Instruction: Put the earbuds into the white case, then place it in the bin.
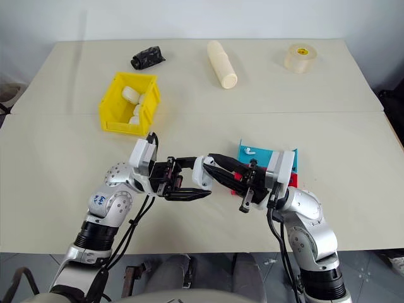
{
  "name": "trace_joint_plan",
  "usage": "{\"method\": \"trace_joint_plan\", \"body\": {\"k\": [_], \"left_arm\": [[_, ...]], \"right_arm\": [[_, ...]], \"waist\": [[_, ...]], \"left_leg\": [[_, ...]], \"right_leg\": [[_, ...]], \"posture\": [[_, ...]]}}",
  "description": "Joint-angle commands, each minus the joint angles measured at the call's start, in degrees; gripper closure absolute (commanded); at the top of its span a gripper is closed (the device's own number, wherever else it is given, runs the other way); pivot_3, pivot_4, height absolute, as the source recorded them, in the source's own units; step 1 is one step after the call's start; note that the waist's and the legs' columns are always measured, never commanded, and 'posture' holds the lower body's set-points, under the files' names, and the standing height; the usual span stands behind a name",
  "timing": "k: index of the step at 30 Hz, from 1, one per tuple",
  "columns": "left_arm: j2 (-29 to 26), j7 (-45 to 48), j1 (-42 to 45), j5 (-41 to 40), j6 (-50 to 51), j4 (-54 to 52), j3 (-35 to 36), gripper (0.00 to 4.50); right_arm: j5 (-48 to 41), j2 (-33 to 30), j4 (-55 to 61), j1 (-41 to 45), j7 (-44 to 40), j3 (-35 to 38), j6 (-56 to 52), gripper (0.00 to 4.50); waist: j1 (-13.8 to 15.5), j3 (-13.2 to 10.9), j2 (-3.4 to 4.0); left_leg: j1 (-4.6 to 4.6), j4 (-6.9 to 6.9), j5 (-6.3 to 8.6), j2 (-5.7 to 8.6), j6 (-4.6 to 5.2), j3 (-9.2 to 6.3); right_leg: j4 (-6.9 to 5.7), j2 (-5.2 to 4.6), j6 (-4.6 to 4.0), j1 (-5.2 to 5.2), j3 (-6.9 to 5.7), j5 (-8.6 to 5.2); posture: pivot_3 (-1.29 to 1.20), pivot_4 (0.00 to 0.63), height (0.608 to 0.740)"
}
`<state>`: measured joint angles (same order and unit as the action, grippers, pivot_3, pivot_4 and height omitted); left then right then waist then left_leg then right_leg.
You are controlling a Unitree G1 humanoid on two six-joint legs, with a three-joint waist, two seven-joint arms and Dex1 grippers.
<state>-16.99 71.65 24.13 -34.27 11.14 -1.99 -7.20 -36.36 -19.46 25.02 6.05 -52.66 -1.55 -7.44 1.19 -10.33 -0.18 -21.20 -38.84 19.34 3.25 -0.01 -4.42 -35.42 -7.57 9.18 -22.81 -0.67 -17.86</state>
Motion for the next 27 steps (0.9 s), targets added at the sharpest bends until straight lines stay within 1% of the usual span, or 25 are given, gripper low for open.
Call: {"method": "trace_joint_plan", "body": {"k": [1,6,10,12,14,22,25,27], "left_arm": [[0.2,0.8,0.0,-1.3,-0.5,-3.3,0.2,1.69],[0.3,0.8,0.2,-1.4,-0.6,-3.5,0.2,1.69],[0.6,0.7,0.5,-1.4,-0.8,-3.6,0.2,1.69],[0.7,0.6,0.7,-1.5,-0.8,-3.7,0.2,1.69],[0.9,0.7,0.9,-1.4,-0.8,-3.5,0.2,1.69],[1.5,0.5,0.9,-1.1,-1.0,-3.3,0.2,1.69],[1.0,0.5,0.0,-0.7,-1.1,-3.4,0.3,1.69],[-0.1,0.7,-1.4,-0.2,-1.4,-3.5,0.6,1.69]], "right_arm": [[0.9,-0.3,-0.4,0.5,-0.2,-0.5,0.9,3.98],[1.5,-0.1,-1.2,0.8,-0.3,-1.8,0.8,3.98],[0.2,-0.5,-1.2,0.8,-0.3,-2.7,-1.7,3.98],[0.0,-1.1,-0.9,0.8,-1.4,-3.1,-2.1,3.25],[-1.5,-1.5,-0.6,0.8,-1.7,-3.2,-3.7,2.67],[-3.4,-3.2,0.9,1.9,-1.2,-1.2,-5.0,0.02],[-5.0,-5.0,2.3,2.0,-0.6,1.6,-6.0,0.02],[-5.7,-8.0,3.6,0.8,-0.8,5.3,-6.0,0.02]], "waist": [[0.0,0.0,0.0],[0.0,0.0,0.0],[0.0,0.0,0.0],[0.0,0.0,0.0],[0.0,0.0,0.0],[0.0,0.0,0.0],[0.0,0.0,0.0],[0.1,0.0,0.01]], "left_leg": [[0.0,0.01,0.0,-0.01,0.0,0.0],[0.0,0.02,0.0,0.0,0.0,0.0],[0.0,0.02,0.0,-0.01,0.0,0.0],[0.0,0.02,0.0,-0.01,0.0,-0.01],[0.0,0.03,0.0,-0.01,0.0,-0.01],[-0.01,0.05,0.0,-0.01,0.0,-0.01],[-0.01,0.05,0.0,-0.01,0.0,-0.01],[-0.02,0.07,0.0,-0.01,0.0,-0.01]], "right_leg": [[0.0,0.0,0.0,0.0,0.0,0.0],[0.02,-0.01,0.0,0.0,0.0,0.0],[0.02,0.0,0.0,-0.01,0.0,0.0],[0.02,0.0,0.0,-0.01,0.0,0.0],[0.04,-0.01,0.0,0.0,0.0,0.0],[0.06,-0.01,0.0,0.0,-0.01,0.0],[0.07,-0.01,0.0,0.0,-0.01,0.0],[0.09,-0.02,0.0,0.0,-0.01,0.0]], "posture": [[0.0,0.15,0.74],[0.0,0.15,0.74],[0.0,0.15,0.74],[0.0,0.15,0.74],[0.0,0.15,0.74],[0.0,0.15,0.74],[0.0,0.15,0.74],[0.0,0.15,0.74]]}}
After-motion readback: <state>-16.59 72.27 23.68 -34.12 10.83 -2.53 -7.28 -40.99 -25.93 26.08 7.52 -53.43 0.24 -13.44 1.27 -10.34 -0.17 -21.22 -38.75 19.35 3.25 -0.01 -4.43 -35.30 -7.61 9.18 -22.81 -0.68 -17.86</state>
